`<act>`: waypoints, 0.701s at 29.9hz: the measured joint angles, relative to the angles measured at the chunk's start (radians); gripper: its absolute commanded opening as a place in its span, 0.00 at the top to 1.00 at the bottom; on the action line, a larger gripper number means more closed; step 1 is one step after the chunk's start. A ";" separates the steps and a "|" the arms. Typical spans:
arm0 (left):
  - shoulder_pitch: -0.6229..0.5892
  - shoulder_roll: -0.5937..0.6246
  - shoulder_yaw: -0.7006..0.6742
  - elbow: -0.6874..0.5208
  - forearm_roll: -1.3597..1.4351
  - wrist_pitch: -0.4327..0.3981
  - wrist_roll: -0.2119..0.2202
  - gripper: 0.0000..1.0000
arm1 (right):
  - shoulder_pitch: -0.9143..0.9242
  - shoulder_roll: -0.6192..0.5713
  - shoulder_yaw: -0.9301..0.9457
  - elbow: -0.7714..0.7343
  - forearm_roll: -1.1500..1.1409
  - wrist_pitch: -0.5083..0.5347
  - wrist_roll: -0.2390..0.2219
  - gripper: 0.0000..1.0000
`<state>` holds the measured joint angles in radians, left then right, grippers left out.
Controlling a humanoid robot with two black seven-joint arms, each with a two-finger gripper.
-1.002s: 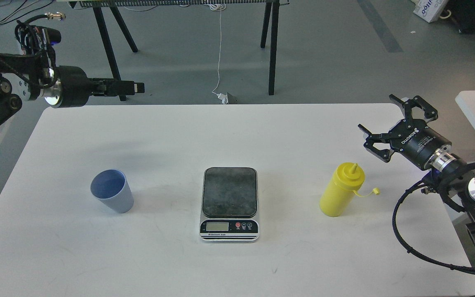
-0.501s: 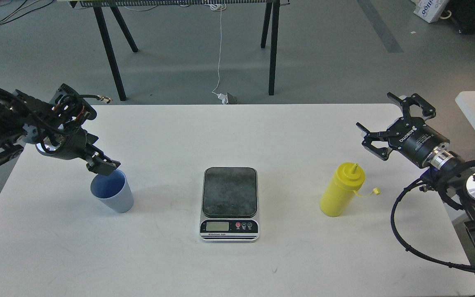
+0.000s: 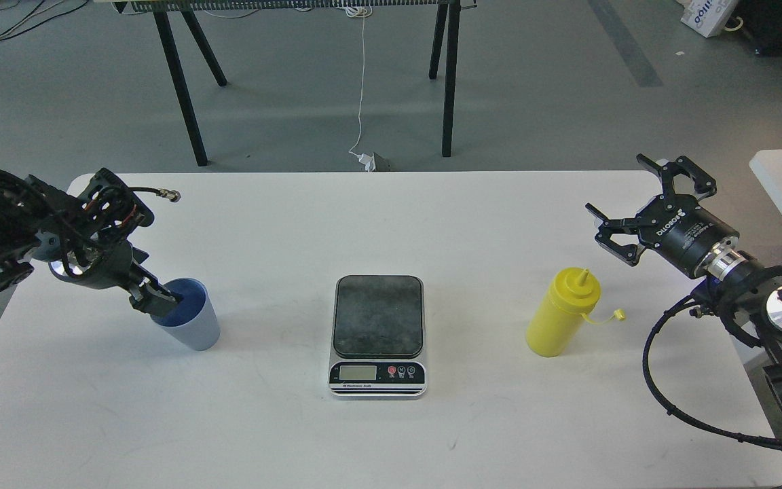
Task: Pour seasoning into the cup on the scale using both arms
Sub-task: 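Lower the left gripper onto the blue cup and grasp it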
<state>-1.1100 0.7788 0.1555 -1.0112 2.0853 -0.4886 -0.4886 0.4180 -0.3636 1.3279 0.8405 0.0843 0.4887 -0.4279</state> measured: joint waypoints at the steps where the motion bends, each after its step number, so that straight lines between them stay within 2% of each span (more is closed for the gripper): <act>1: 0.007 -0.001 0.000 0.002 -0.001 0.000 0.000 0.02 | 0.000 0.000 0.000 0.000 0.000 0.000 0.000 0.01; 5: 0.018 -0.004 0.000 0.015 -0.005 0.000 0.000 0.05 | -0.001 -0.002 0.001 0.000 0.000 0.000 0.000 0.01; 10: 0.019 -0.014 -0.003 0.046 -0.015 0.000 0.000 0.23 | -0.004 -0.003 0.001 0.000 0.000 0.000 0.000 0.01; 17: 0.019 -0.028 -0.006 0.051 -0.046 0.000 0.000 0.34 | -0.009 -0.002 0.001 0.000 0.000 0.000 0.000 0.01; 20: 0.020 -0.036 -0.004 0.051 -0.051 0.000 0.000 0.48 | -0.010 -0.005 0.001 0.000 0.000 0.000 0.000 0.01; 21: 0.021 -0.037 -0.003 0.052 -0.051 0.003 0.000 0.50 | -0.010 -0.007 0.002 0.000 0.000 0.000 0.000 0.01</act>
<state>-1.0894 0.7415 0.1524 -0.9595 2.0343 -0.4860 -0.4886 0.4076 -0.3702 1.3295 0.8405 0.0844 0.4887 -0.4280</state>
